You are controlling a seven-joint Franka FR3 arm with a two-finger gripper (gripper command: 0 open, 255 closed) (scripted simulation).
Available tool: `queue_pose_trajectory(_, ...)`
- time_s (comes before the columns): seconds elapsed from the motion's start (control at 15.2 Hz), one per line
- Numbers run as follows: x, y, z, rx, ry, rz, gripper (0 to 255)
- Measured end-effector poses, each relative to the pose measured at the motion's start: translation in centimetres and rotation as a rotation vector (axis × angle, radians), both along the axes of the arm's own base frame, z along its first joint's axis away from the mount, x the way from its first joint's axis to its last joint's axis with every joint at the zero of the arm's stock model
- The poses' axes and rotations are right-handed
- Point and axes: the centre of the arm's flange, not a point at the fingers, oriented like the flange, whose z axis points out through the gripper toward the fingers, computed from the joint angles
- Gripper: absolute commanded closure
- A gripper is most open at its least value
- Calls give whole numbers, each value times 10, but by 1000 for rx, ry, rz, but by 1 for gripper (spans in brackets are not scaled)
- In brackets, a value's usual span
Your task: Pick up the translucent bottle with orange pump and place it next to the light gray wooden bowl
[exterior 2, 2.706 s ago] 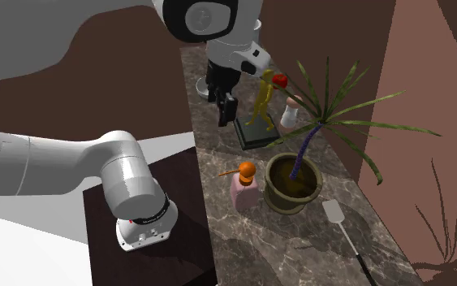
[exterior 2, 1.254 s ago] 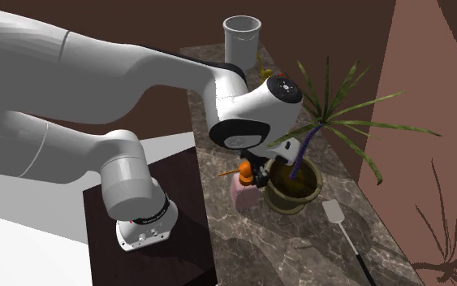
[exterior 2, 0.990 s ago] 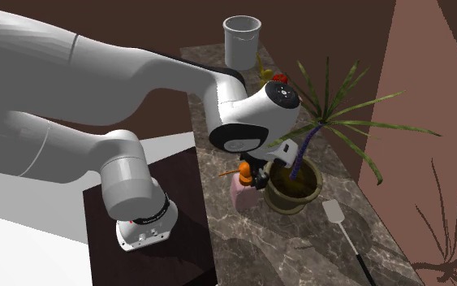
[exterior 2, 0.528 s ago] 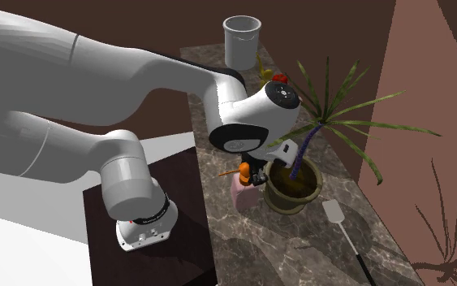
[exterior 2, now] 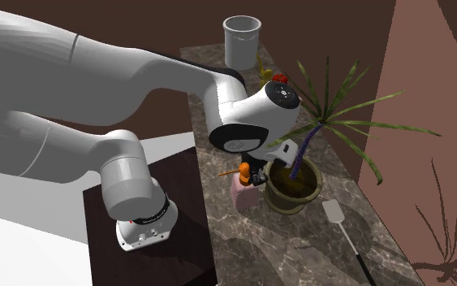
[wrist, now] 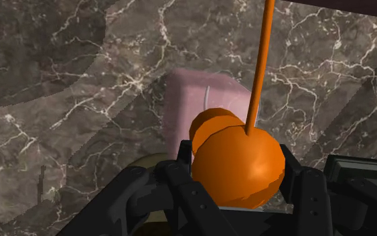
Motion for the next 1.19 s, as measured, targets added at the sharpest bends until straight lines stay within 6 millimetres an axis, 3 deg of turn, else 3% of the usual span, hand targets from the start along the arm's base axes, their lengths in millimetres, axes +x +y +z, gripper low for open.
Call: queue_pose_trajectory(1.19, 0, 0, 89, 0, 0, 0, 255)
